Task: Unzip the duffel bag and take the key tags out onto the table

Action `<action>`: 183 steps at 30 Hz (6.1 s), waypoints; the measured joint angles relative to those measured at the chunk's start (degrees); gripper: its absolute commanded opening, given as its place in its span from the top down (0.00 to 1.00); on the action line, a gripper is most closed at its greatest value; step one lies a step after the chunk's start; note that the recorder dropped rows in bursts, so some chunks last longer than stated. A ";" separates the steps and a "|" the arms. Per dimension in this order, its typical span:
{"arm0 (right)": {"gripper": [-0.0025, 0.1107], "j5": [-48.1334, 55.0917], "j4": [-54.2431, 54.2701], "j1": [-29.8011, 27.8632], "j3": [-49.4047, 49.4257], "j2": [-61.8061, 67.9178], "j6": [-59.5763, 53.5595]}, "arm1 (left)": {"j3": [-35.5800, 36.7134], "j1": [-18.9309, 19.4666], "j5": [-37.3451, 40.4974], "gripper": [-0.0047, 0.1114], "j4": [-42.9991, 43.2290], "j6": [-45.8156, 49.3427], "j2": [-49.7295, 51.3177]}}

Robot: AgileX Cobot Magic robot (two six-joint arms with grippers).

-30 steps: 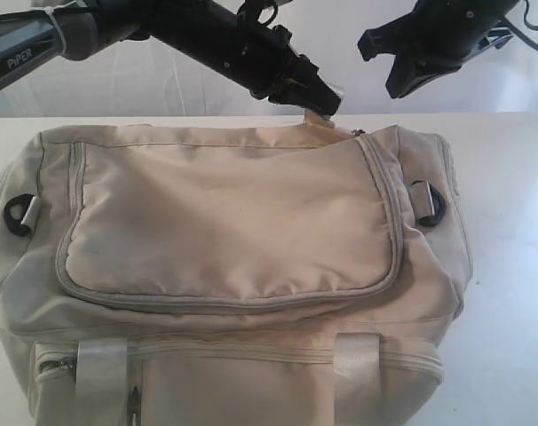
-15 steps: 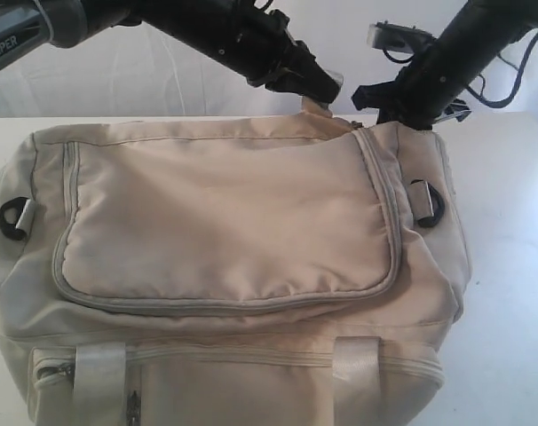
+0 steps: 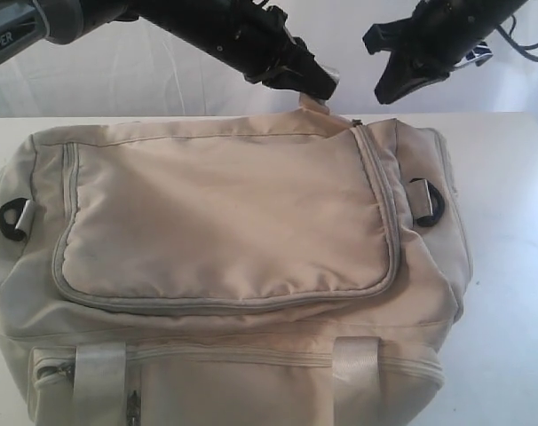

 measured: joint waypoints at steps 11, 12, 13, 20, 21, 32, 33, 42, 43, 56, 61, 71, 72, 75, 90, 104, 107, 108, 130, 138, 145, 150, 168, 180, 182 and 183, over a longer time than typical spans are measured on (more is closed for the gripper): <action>0.98 -0.38 1.28 0.34 6.81 1.41 -0.15 | 0.06 0.00 1.00 0.96 0.00 0.34 -1.09; 0.98 -0.39 2.45 0.34 7.34 1.03 -0.86 | 0.06 0.00 1.00 0.96 0.00 0.34 -1.09; 0.98 -0.39 3.61 0.34 7.83 0.50 -1.77 | 0.06 0.00 1.00 0.96 0.00 0.45 -1.09; 0.98 -0.27 9.79 0.34 9.50 -3.98 -5.70 | 0.06 0.00 1.00 0.96 0.10 0.66 -1.17; 0.98 -0.27 9.79 0.34 9.50 -4.45 -5.84 | 0.06 0.00 1.00 0.96 0.10 0.66 -1.17; 0.98 -0.14 10.84 0.34 9.50 -8.43 -5.96 | 0.06 0.00 0.70 0.96 0.10 0.66 -1.17; 0.98 -0.05 9.77 0.34 9.50 -8.43 -5.96 | 0.06 0.00 0.70 0.96 0.10 0.66 -1.17; 0.98 -0.05 -1.71 0.34 9.50 -3.60 -0.61 | 0.06 0.00 0.70 0.96 0.10 0.66 -1.17; 0.98 -0.05 -0.56 0.34 9.50 -2.75 -0.61 | 0.06 0.00 0.70 0.96 0.10 0.66 -1.17; 0.43 -0.17 9.25 -0.97 2.15 -3.12 5.95 | 0.06 0.00 0.69 0.96 0.10 0.66 -1.17; 0.43 -0.06 10.03 -0.69 2.15 -1.87 8.83 | 0.06 0.00 0.69 0.96 0.10 0.66 -1.17; 0.45 -0.06 10.03 -0.21 6.66 0.73 13.56 | 0.06 0.00 0.69 0.96 0.10 0.66 -1.17; 0.48 -0.17 10.11 -0.04 7.06 0.73 13.67 | 0.06 0.00 0.69 0.96 0.10 0.66 -1.17; 0.70 -0.40 11.34 0.49 7.82 0.73 14.06 | 0.06 0.00 0.69 0.96 0.10 0.66 -1.17; 0.98 -0.13 11.17 0.95 8.45 -6.12 11.55 | 0.06 0.12 0.56 0.96 0.21 0.66 -1.44; 0.98 0.01 11.17 0.95 8.45 -9.85 10.46 | 0.06 0.12 0.09 0.96 0.00 0.28 -0.42; 0.98 0.01 11.17 0.95 8.45 -10.97 9.97 | 0.06 0.12 -0.42 0.96 0.00 0.13 -0.42; 0.98 0.01 11.17 0.95 8.57 -11.37 9.87 | 0.06 0.12 -0.54 0.96 0.00 0.03 -0.42; 0.98 -0.09 12.57 0.95 24.16 -23.09 4.28 | 0.06 0.12 -3.40 0.96 1.76 -3.65 0.33; 0.82 -1.99 12.57 0.95 26.71 -24.65 2.08 | 0.06 0.12 -3.09 0.96 1.43 -3.87 0.81; 0.56 -5.63 12.35 0.95 26.71 -20.93 1.61 | 0.06 0.12 -1.76 0.96 1.32 -3.64 0.81; 0.56 -5.76 13.52 0.95 26.71 -16.86 1.49 | 0.06 0.12 -1.26 0.96 1.32 -2.75 0.81; 0.98 -2.29 13.13 0.95 26.71 -16.74 1.49 | 0.06 0.12 -1.05 0.96 1.09 -2.48 0.81; 0.98 -1.48 9.59 0.95 26.71 -21.96 1.95 | 0.06 0.12 -1.43 0.96 0.48 -2.48 0.81; 0.98 -1.48 9.59 0.95 26.71 -22.05 2.07 | 0.06 0.12 -1.54 0.96 0.48 -2.48 0.81; 0.98 -1.48 9.59 0.95 26.71 -22.05 2.07 | 0.06 0.12 -1.54 0.96 0.48 -2.48 0.81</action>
